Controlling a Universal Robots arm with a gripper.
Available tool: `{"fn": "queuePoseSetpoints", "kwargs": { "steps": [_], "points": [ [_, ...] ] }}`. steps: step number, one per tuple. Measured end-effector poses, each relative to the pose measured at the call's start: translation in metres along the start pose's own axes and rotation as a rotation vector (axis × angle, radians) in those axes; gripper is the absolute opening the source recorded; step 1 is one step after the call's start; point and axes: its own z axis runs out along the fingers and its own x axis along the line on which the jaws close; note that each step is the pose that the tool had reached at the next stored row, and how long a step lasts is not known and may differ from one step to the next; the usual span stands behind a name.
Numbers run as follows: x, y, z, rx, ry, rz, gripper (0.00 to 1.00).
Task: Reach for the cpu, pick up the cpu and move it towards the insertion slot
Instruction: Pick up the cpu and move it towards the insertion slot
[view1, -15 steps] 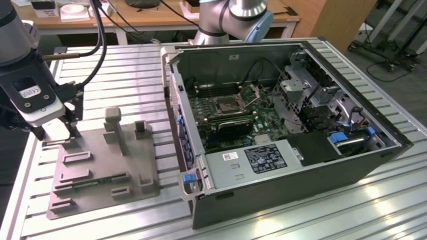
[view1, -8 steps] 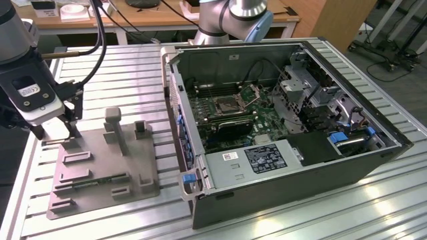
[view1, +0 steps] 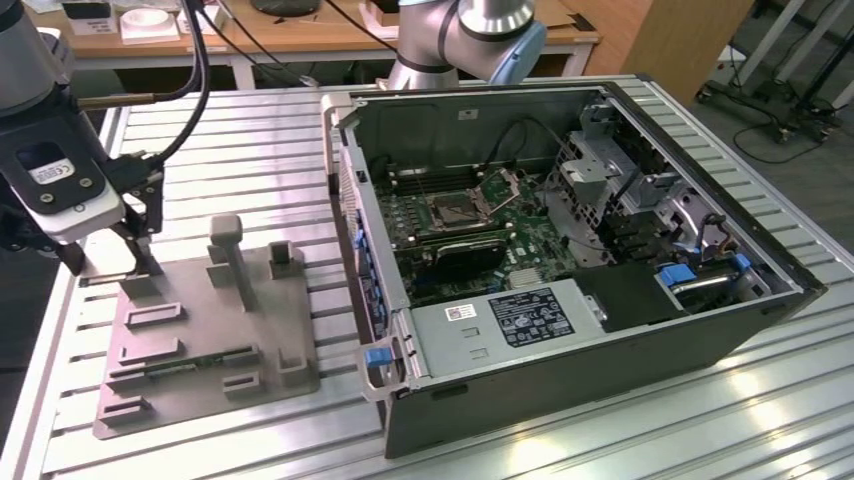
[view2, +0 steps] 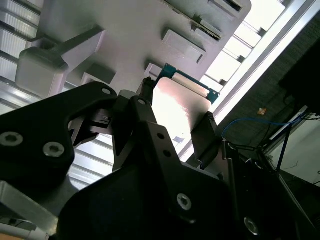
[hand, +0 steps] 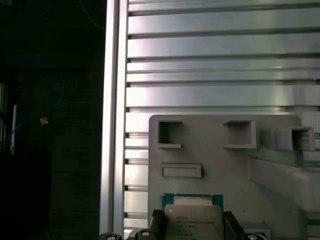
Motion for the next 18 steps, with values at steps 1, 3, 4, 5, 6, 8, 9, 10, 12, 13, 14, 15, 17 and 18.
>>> {"fn": "queuePoseSetpoints", "kwargs": {
  "steps": [1, 3, 4, 5, 6, 8, 9, 10, 12, 13, 14, 15, 17, 18],
  "points": [
    [0.0, 0.0, 0.0, 0.0, -0.0001, 0.0, 0.54],
    [-0.0002, 0.0, -0.0003, 0.0002, 0.0003, 0.0, 0.54],
    [-0.0008, 0.0, -0.0004, 0.0003, 0.0005, 0.0, 0.54],
    [-0.0018, 0.0, -0.0004, 0.0003, 0.0004, 0.0, 0.54],
    [-0.0031, 0.0, -0.0002, 0.0002, 0.0002, 0.0, 0.54],
    [-0.0062, 0.0, -0.0001, 0.0002, 0.0004, 0.0, 0.54],
    [-0.0077, 0.0, 0.0, 0.0002, 0.0003, 0.0, 0.54],
    [-0.0085, 0.0, 0.0001, 0.0002, 0.0001, 0.0, 0.54],
    [-0.0089, 0.0001, 0.0002, 0.0002, 0.0001, 0.0, 0.54],
    [-0.009, 0.0, -0.0003, 0.0004, 0.0005, 0.0, 0.54],
    [-0.0091, 0.0001, -0.0011, 0.0004, 0.0006, 0.0, 0.54],
    [-0.0091, 0.0001, -0.002, 0.0003, 0.0004, 0.0, 0.54],
    [-0.0091, 0.0002, -0.0046, 0.0002, 0.0003, 0.0, 0.54],
    [-0.0092, 0.0003, -0.006, 0.0003, 0.0003, 0.0, 0.54]
  ]
}}
